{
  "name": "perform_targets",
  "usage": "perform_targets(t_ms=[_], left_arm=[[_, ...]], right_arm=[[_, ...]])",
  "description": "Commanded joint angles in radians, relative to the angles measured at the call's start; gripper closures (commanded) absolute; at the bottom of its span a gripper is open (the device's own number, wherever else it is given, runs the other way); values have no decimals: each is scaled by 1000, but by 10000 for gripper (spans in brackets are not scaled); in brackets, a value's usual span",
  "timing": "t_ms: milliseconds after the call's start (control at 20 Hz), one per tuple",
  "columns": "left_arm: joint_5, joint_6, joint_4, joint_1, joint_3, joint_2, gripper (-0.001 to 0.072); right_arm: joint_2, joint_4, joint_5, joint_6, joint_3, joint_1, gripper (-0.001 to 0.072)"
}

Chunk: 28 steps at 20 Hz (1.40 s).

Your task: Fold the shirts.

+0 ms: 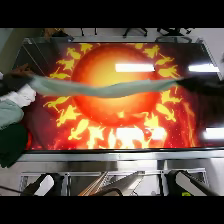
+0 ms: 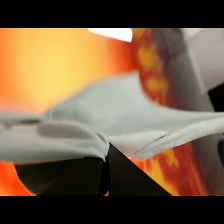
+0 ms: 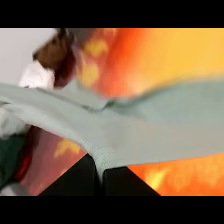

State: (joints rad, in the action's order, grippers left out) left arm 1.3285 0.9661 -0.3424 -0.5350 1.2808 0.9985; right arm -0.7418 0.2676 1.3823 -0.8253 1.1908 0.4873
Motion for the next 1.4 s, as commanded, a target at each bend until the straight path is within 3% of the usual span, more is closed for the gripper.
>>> perform_targets(t_ms=[0,150,250,450,550,700,850,1000,1150,1350], left_arm=[[-135,-24,229,-109,277,-203,695],[-188,-19,229,-249,453,-283,694],[-198,-15,220,-237,536,-270,694],[-42,129,-58,-117,664,-125,694],[78,146,-116,-26,639,-33,695],[117,145,-180,136,484,94,694],[69,144,-344,278,322,220,694],[-84,143,-482,368,189,365,695],[-205,152,-500,374,170,547,694],[-149,171,-501,343,340,758,695]], right_arm=[[153,-111,-101,1,315,95,689],[195,-60,-209,14,529,152,689],[192,-21,-232,14,621,165,689],[131,50,-204,-1,624,165,689],[53,3,-109,-12,571,165,689],[-47,-27,-46,16,390,128,690],[-137,-13,-80,82,166,35,689],[-272,76,-247,131,3,-67,690],[-475,78,-320,130,18,-109,690],[-698,31,-320,96,159,-109,690]])
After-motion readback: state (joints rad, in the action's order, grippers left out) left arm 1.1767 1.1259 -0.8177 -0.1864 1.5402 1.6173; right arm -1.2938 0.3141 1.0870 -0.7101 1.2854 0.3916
